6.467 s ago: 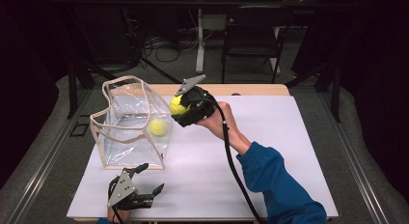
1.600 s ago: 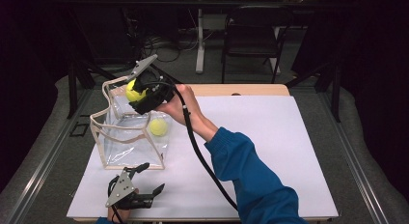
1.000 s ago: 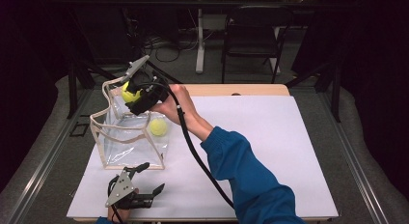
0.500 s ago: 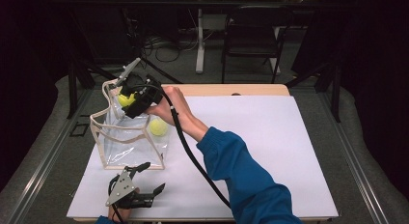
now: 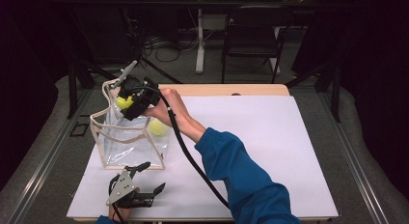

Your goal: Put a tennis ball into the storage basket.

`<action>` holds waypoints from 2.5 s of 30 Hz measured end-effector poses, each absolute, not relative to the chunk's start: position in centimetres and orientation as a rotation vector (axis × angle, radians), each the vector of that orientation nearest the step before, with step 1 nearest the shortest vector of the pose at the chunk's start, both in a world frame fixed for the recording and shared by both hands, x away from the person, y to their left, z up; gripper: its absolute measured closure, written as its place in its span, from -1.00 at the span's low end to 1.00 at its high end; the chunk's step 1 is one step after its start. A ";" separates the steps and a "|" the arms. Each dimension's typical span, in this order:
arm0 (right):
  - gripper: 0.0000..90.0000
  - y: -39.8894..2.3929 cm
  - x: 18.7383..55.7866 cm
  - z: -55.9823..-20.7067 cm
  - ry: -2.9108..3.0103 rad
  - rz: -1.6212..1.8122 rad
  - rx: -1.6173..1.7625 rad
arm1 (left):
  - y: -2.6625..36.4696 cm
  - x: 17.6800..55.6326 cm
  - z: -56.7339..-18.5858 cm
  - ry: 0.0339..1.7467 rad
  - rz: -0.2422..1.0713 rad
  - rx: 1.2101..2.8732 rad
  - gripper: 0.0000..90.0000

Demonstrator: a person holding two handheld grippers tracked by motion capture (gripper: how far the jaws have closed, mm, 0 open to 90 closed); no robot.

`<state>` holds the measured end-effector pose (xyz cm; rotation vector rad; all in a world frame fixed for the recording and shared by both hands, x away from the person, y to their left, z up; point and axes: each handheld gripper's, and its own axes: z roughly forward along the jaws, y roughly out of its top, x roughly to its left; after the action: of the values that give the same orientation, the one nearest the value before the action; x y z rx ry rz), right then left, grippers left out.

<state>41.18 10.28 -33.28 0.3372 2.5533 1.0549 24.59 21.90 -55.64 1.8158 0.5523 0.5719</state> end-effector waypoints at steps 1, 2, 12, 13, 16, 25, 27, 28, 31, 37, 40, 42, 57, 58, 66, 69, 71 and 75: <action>-0.42 10.2 41.2 -33.3 2.561 1.058 0.343 | 22.0 24.6 -55.6 0.546 0.569 1.824 -0.65; -0.42 10.2 41.3 -33.4 2.564 1.058 0.342 | 22.0 24.6 -55.6 0.545 0.569 1.821 -0.65; -0.43 10.6 41.6 -34.4 2.602 1.028 0.360 | 22.0 24.6 -55.6 0.543 0.570 1.821 -0.64; -0.43 10.7 41.6 -34.5 2.604 1.024 0.361 | 22.0 24.6 -55.6 0.545 0.570 1.820 -0.64; -0.43 10.7 41.7 -34.7 2.609 1.027 0.369 | 22.0 24.6 -55.6 0.545 0.569 1.820 -0.64; -0.43 10.8 41.9 -35.1 2.642 1.045 0.381 | 21.9 24.6 -55.6 0.547 0.571 1.822 -0.64; -0.44 10.8 41.9 -35.2 2.649 1.051 0.387 | 21.9 24.6 -55.6 0.547 0.570 1.823 -0.64; -0.44 10.8 42.0 -35.2 2.649 1.051 0.386 | 21.9 24.6 -55.6 0.546 0.569 1.823 -0.64; -0.44 10.9 42.0 -35.4 2.654 1.052 0.392 | 21.9 24.6 -55.6 0.545 0.568 1.822 -0.64; -0.45 10.9 42.0 -35.7 2.666 1.046 0.402 | 21.8 24.7 -55.6 0.544 0.566 1.825 -0.64; -0.60 10.8 41.8 -35.8 2.660 1.050 0.411 | 21.8 24.7 -55.6 0.539 0.560 1.827 -0.64; -0.67 10.4 41.6 -35.5 2.645 1.084 0.424 | 21.8 24.7 -55.6 0.544 0.558 1.826 -0.64; -0.97 2.5 40.6 -35.1 2.602 1.201 0.455 | 21.6 24.8 -55.6 0.540 0.556 1.833 -0.64; -0.97 2.0 40.5 -35.2 2.607 1.203 0.464 | 21.5 24.8 -55.6 0.543 0.557 1.833 -0.64; -0.99 -0.4 39.9 -36.7 2.626 1.176 0.476 | 21.5 24.9 -55.7 0.545 0.557 1.834 -0.64; -0.99 -0.9 39.7 -37.4 2.638 1.164 0.483 | 21.5 25.0 -55.7 0.543 0.554 1.840 -0.64; -1.00 -1.3 39.6 -37.8 2.643 1.151 0.490 | 21.5 24.9 -55.7 0.542 0.553 1.840 -0.64; -1.00 -2.0 39.3 -38.3 2.648 1.135 0.494 | 21.5 25.0 -55.7 0.543 0.554 1.839 -0.64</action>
<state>39.28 -2.03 -38.35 0.4939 2.6479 1.1345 24.95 21.49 -55.70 1.8391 0.5431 0.5540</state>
